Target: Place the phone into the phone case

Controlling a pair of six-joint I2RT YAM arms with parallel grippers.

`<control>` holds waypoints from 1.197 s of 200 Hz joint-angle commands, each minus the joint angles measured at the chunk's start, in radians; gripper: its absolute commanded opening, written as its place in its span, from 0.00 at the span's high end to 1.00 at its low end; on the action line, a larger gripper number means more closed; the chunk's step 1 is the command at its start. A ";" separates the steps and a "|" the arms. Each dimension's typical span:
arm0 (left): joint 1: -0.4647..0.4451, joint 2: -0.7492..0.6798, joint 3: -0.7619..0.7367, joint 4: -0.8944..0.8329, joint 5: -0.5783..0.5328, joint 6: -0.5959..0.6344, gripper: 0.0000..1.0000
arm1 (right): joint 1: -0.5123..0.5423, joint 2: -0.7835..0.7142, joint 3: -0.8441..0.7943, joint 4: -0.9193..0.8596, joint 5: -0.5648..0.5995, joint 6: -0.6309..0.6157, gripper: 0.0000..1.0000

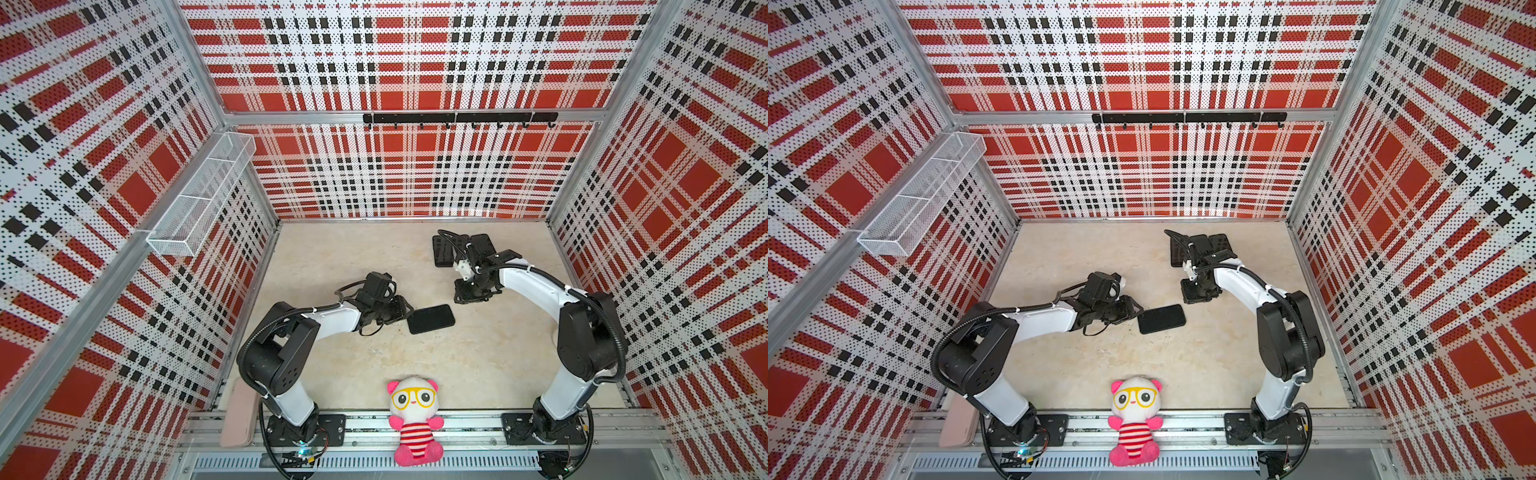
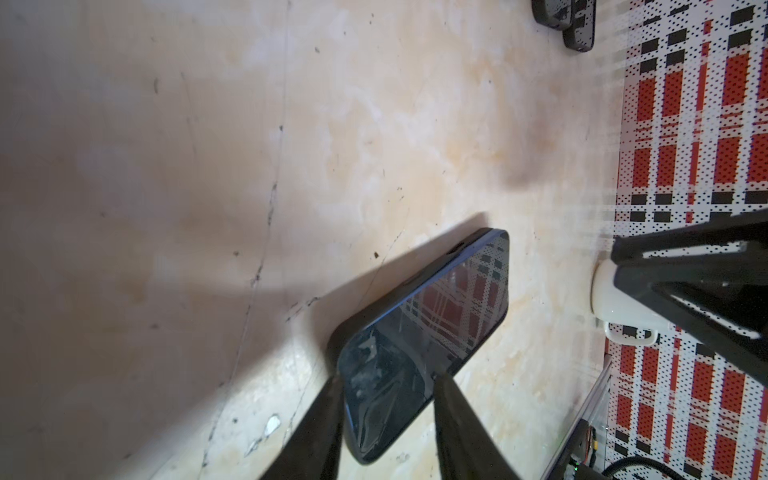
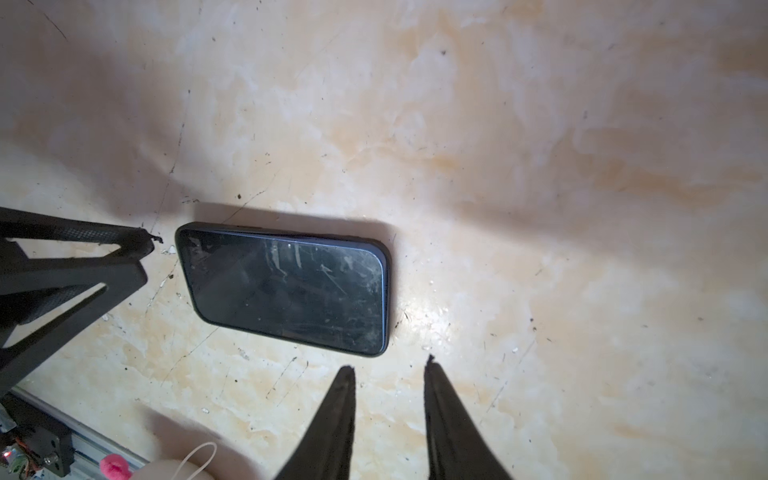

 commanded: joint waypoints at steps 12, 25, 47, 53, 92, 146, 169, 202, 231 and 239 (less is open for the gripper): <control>-0.013 0.034 -0.010 0.033 -0.008 -0.011 0.63 | -0.003 0.073 0.022 0.031 -0.028 -0.061 0.70; -0.013 0.044 -0.008 0.035 -0.007 -0.010 0.63 | -0.004 0.099 0.030 0.036 -0.038 -0.067 0.71; -0.014 0.057 -0.009 0.044 -0.002 -0.011 0.65 | -0.004 0.128 0.038 0.050 -0.051 -0.072 0.74; -0.014 0.062 -0.008 0.045 0.001 -0.011 0.65 | -0.003 0.135 0.042 0.051 -0.057 -0.073 0.74; -0.014 0.080 -0.008 0.056 0.007 -0.010 0.67 | -0.003 0.182 0.060 0.070 -0.078 -0.077 0.76; -0.017 0.090 -0.014 0.065 0.009 -0.009 0.69 | 0.003 0.244 0.060 0.063 -0.065 -0.062 0.83; -0.020 0.095 -0.014 0.061 0.004 -0.007 0.69 | 0.016 0.270 0.049 0.043 -0.049 -0.053 0.84; -0.030 0.110 -0.006 0.039 -0.010 0.009 0.70 | 0.046 0.317 0.025 0.009 -0.031 -0.035 0.84; -0.030 0.122 -0.001 0.041 -0.006 0.011 0.71 | 0.075 0.372 -0.005 0.002 -0.020 -0.008 0.84; -0.032 0.125 0.003 0.041 -0.006 0.012 0.71 | 0.082 0.388 -0.014 0.005 -0.017 0.000 0.84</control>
